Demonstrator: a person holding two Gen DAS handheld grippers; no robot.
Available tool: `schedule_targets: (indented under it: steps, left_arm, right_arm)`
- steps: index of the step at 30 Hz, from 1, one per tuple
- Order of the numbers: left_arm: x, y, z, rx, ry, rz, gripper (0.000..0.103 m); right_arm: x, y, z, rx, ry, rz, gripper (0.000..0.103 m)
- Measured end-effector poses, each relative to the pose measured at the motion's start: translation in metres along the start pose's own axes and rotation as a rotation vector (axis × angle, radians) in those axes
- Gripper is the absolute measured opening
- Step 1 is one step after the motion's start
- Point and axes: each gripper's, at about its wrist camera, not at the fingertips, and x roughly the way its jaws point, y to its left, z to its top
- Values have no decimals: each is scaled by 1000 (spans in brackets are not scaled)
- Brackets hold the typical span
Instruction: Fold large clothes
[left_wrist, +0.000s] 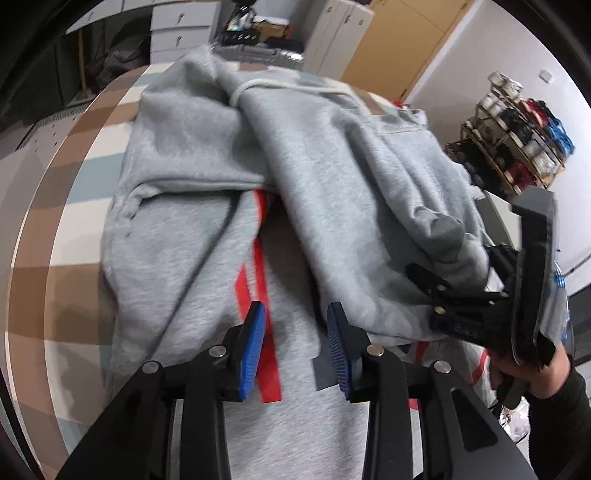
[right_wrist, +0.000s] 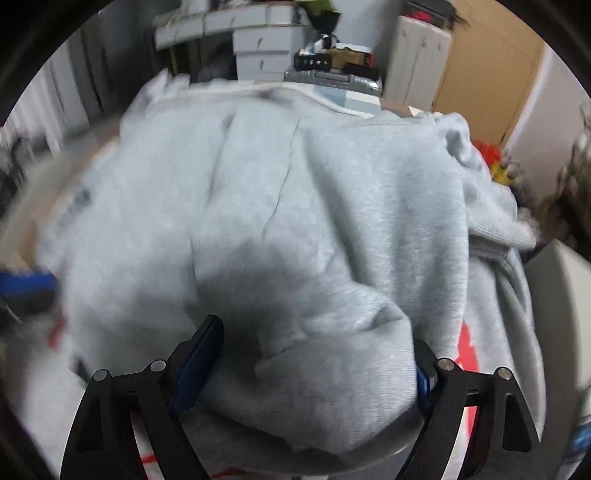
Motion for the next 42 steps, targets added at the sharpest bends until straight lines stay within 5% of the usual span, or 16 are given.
schedule_targets:
  steps: [4, 6, 9, 11, 16, 19, 22, 24, 26, 29, 33, 38, 40, 42]
  left_arm:
    - [1, 19, -6, -128, 91, 18, 29]
    - [-5, 27, -7, -183, 107, -79, 29]
    - [-19, 31, -4, -176, 45, -62, 37]
    - [-26, 37, -6, -163, 11, -31, 49]
    - [-24, 58, -8, -184, 39, -27, 50]
    - [-19, 64, -7, -173, 64, -1, 50]
    - [-16, 65, -6, -152, 74, 0, 50]
    - [-18, 63, -6, -133, 70, -9, 50]
    - [-18, 59, -5, -116, 66, -10, 50]
    - [-15, 52, -5, -105, 68, -9, 50]
    - [-13, 50, -1, -142, 60, -17, 50]
    - [-27, 51, -3, -165, 5, -6, 50]
    - [-27, 51, -2, -162, -8, 9, 50]
    - [-25, 52, -2, -159, -9, 31, 50]
  right_arm:
    - [-16, -5, 20, 0, 51, 65, 88]
    - [-36, -14, 49, 28, -19, 119, 88]
    - [-45, -18, 103, 95, -97, 182, 103]
    - [-33, -8, 142, 124, -104, 239, 103]
    - [21, 41, 229, 136, -84, 294, 102]
    - [48, 75, 263, 98, -117, 296, 88]
    - [83, 103, 280, 34, -64, 228, 50]
    - [106, 109, 282, 36, 18, 233, 17]
    - [109, 107, 278, 85, 9, 279, 8]
    - [83, 105, 268, 96, -82, 335, 7]
    - [19, 114, 231, -73, -276, 381, 7]
    - [19, 150, 166, -306, -175, 363, 7]
    - [41, 151, 150, -285, -69, 389, 7]
    - [45, 140, 145, -220, -58, 438, 10]
